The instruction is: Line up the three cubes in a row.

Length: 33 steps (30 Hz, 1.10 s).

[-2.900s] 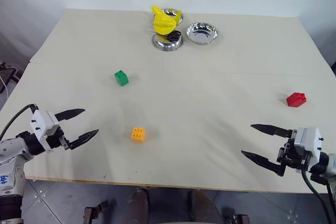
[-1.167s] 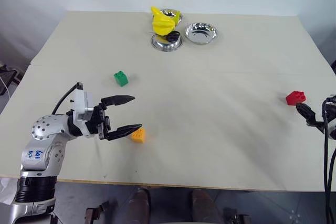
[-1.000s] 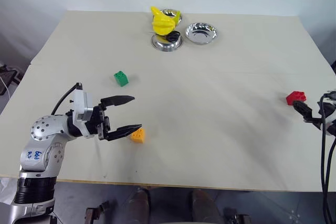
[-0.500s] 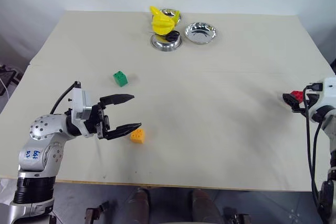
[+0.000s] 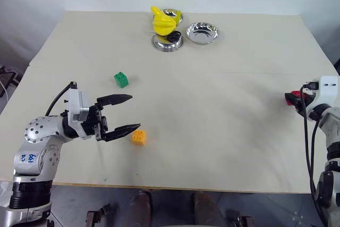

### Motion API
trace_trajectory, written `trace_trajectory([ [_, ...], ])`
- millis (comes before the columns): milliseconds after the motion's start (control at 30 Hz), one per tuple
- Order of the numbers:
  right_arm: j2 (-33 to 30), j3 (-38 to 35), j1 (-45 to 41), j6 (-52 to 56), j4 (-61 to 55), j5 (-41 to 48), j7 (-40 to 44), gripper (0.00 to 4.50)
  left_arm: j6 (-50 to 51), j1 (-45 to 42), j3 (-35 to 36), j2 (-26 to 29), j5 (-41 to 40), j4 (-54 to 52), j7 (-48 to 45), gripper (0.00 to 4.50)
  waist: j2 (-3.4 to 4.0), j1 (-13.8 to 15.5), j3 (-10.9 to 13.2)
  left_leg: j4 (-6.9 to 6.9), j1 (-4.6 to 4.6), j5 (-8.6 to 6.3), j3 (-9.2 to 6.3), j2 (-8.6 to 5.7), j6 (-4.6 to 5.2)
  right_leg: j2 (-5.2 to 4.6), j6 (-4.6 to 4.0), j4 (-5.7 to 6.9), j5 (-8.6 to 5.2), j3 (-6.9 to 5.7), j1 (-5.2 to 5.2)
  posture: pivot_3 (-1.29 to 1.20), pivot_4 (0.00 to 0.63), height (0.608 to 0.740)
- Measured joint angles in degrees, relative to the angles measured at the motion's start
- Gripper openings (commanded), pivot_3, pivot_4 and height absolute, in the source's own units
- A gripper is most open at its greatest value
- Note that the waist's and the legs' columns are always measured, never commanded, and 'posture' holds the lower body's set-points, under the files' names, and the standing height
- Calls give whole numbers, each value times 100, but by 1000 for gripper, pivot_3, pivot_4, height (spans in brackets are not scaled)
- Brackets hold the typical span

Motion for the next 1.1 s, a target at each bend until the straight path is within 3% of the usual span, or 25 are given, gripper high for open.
trace_trajectory([
  [200, 224, 1089, -41, -175, -2327, 762, 3283, 1525, -5, 8, 16, 37, 2, 209, -173, 4500, 6, -83, 4, -1, 2, 0, -2, 6, -1, 2, 1, -2, 0, -6, 3, 0, 150, 740],
  [367, 740, 2229, -481, -992, -1876, 262, 4553, 1525, -3, 9, -40, 37, 14, 406, -241, 4500, 0, -48, 4, 11, -1, -1, -5, -3, 0, -6, 6, -1, 3, -4, 4, 0, 150, 740],
  [667, 1260, 2774, -1380, -2828, 801, -728, 4797, 1525, 88, 50, -69, 38, -2, 268, -195, 4500, 0, -88, 5, 4, -3, 0, -6, -2, -1, -6, 5, -1, 3, -5, -3, 0, 150, 740],
  [867, 1201, 2940, -1526, -3338, 1255, -813, 4828, 1525, 182, 161, 18, 63, -18, 114, -116, 4500, 1, -102, 4, 5, -1, 0, -6, 0, -2, -5, 5, 0, 3, -5, -2, 0, 150, 740],
  [1100, 574, 3220, -1354, -3654, 1226, -598, 4837, 1525, 291, 278, 152, 124, -80, -23, -69, 4500, 0, 21, 4, 17, -1, -1, -6, -8, 0, -11, 4, 0, 4, -5, 5, 0, 150, 740],
])
